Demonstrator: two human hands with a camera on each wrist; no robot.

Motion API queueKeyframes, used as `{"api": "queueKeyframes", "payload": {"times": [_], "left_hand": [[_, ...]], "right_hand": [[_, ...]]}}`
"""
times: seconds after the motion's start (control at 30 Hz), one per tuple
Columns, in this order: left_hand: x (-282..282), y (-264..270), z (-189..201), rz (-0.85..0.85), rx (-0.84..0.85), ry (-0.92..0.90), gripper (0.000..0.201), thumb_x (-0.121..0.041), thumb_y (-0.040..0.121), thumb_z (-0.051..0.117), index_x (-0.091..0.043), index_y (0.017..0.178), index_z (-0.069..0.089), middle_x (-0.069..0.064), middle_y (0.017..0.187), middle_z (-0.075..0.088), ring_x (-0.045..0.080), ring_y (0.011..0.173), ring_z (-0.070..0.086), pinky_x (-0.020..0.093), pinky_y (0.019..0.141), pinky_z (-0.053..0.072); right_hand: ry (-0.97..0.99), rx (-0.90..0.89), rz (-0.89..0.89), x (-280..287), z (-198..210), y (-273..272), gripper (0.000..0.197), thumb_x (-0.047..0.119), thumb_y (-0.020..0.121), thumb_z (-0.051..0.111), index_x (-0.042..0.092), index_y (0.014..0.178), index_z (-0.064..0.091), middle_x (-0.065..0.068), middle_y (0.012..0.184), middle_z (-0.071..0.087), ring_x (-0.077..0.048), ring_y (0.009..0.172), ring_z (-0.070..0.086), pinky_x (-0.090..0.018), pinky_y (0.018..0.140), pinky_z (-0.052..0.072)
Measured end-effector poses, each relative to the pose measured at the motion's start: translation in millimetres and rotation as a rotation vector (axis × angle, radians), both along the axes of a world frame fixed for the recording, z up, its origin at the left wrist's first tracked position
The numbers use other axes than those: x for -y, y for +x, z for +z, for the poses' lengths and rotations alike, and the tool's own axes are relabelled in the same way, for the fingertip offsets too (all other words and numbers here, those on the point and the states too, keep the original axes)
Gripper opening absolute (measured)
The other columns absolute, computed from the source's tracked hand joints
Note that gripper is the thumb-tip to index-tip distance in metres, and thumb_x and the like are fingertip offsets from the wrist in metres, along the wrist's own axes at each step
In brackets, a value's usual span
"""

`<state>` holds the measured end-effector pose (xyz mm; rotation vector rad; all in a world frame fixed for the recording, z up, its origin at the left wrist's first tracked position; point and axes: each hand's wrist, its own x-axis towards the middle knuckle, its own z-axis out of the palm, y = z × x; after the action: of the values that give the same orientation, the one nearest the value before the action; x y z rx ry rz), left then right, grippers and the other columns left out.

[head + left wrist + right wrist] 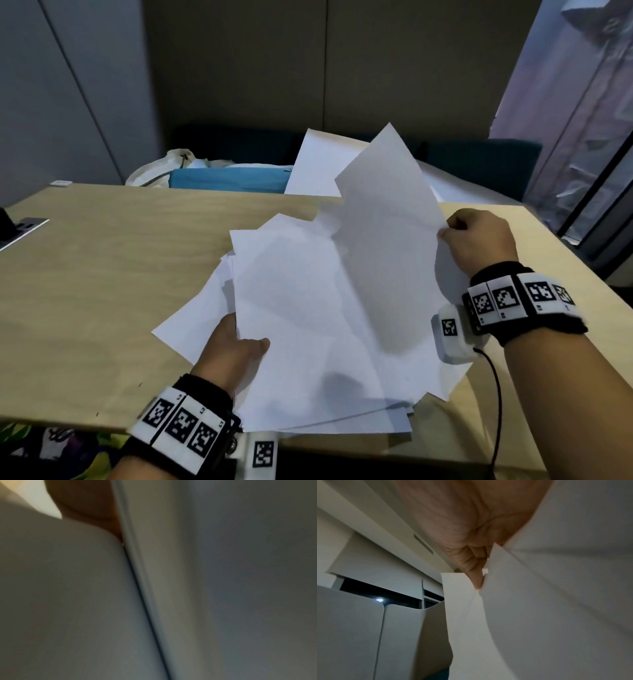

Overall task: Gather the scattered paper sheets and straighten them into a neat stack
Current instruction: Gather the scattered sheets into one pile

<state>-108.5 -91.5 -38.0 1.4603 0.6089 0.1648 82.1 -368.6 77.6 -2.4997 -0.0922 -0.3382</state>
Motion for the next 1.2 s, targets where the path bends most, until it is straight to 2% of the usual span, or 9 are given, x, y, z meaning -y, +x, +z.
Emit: {"api": "queueKeyframes", "payload": {"times": [0.4, 0.53, 0.63, 0.8, 0.9, 0.97, 1.03, 1.13, 1.2], "left_hand": [[-7.8, 1.2, -8.1, -0.007, -0.152, 0.124, 0.047, -0.004, 0.074, 0.065, -0.008, 0.119, 0.051, 0.01, 0.115, 0.066, 0.025, 0.101, 0.065, 0.039, 0.09, 0.051], [-4.3, -0.2, -5.7, 0.018, -0.168, 0.113, 0.034, 0.007, 0.085, 0.057, -0.004, 0.115, 0.048, 0.01, 0.108, 0.062, 0.014, 0.083, 0.06, 0.024, 0.063, 0.046], [-1.6, 0.7, -4.2, 0.022, -0.166, 0.126, 0.034, 0.005, 0.084, 0.058, -0.001, 0.116, 0.048, 0.013, 0.11, 0.061, 0.013, 0.08, 0.058, 0.022, 0.058, 0.043], [-4.5, 2.3, -4.8, 0.038, -0.174, 0.053, 0.045, -0.005, 0.066, 0.063, -0.007, 0.109, 0.048, 0.02, 0.121, 0.057, 0.034, 0.105, 0.06, 0.039, 0.086, 0.049], [-4.5, 3.6, -7.7, 0.092, -0.016, -0.084, 0.089, 0.02, 0.072, 0.055, -0.018, 0.146, 0.024, -0.006, 0.137, 0.042, 0.024, 0.116, 0.051, 0.04, 0.095, 0.044], [-2.5, 3.0, -5.3, 0.048, 0.022, -0.05, 0.104, 0.023, 0.074, 0.053, -0.034, 0.15, 0.013, -0.018, 0.143, 0.028, 0.017, 0.128, 0.041, 0.042, 0.105, 0.036], [-0.8, 1.5, -2.1, -0.018, -0.013, 0.018, 0.079, 0.015, 0.086, 0.049, -0.031, 0.147, 0.027, -0.014, 0.148, 0.031, 0.013, 0.131, 0.039, 0.033, 0.105, 0.033], [-0.2, 0.5, 9.5, -0.002, -0.113, 0.024, 0.03, -0.029, 0.099, 0.048, -0.019, 0.127, 0.056, -0.003, 0.14, 0.049, 0.017, 0.133, 0.043, 0.029, 0.107, 0.03], [-0.5, -0.3, 12.3, -0.003, -0.144, -0.079, 0.051, -0.059, 0.092, 0.044, -0.017, 0.11, 0.068, -0.004, 0.125, 0.063, 0.022, 0.122, 0.055, 0.036, 0.111, 0.035]], "right_hand": [[0.092, 0.293, -0.044, -10.5, 36.9, -11.3, 0.021, 0.023, 0.093, 0.05, 0.009, 0.102, 0.063, -0.012, 0.097, 0.067, -0.024, 0.084, 0.055, -0.031, 0.077, 0.044], [0.076, 0.413, -0.04, -13.3, 56.1, -17.8, 0.024, 0.023, 0.097, 0.047, 0.006, 0.109, 0.06, -0.017, 0.103, 0.066, -0.023, 0.087, 0.057, -0.024, 0.075, 0.037], [0.124, 0.559, -0.002, -15.2, 74.0, -22.5, 0.023, 0.019, 0.096, 0.049, 0.004, 0.109, 0.061, -0.017, 0.104, 0.068, -0.027, 0.094, 0.062, -0.017, 0.074, 0.034], [0.331, 0.691, 0.06, -11.0, 97.8, -14.1, 0.024, 0.025, 0.089, 0.05, 0.008, 0.1, 0.064, -0.001, 0.09, 0.063, -0.006, 0.08, 0.053, -0.013, 0.068, 0.037], [0.52, 0.695, 0.067, -6.2, 108.1, -9.9, 0.007, 0.03, 0.082, 0.054, 0.027, 0.082, 0.06, 0.01, 0.079, 0.059, 0.001, 0.071, 0.053, -0.017, 0.073, 0.045], [0.569, 0.637, 0.093, -9.1, 108.2, -12.6, 0.008, 0.028, 0.08, 0.056, 0.034, 0.076, 0.051, 0.015, 0.076, 0.054, 0.007, 0.068, 0.049, -0.02, 0.074, 0.046], [0.61, 0.532, 0.147, -19.0, 93.2, -17.2, 0.012, 0.019, 0.083, 0.058, 0.028, 0.089, 0.052, 0.014, 0.077, 0.052, 0.009, 0.065, 0.048, -0.012, 0.071, 0.043], [0.626, 0.339, 0.198, -44.3, 43.7, -32.1, 0.025, 0.006, 0.086, 0.056, 0.022, 0.105, 0.052, 0.004, 0.08, 0.056, 0.007, 0.062, 0.051, -0.007, 0.061, 0.04], [0.594, 0.175, 0.211, -61.7, 4.0, -43.6, 0.028, 0.007, 0.086, 0.056, 0.027, 0.104, 0.051, -0.003, 0.081, 0.06, -0.007, 0.067, 0.057, -0.021, 0.064, 0.046]]}}
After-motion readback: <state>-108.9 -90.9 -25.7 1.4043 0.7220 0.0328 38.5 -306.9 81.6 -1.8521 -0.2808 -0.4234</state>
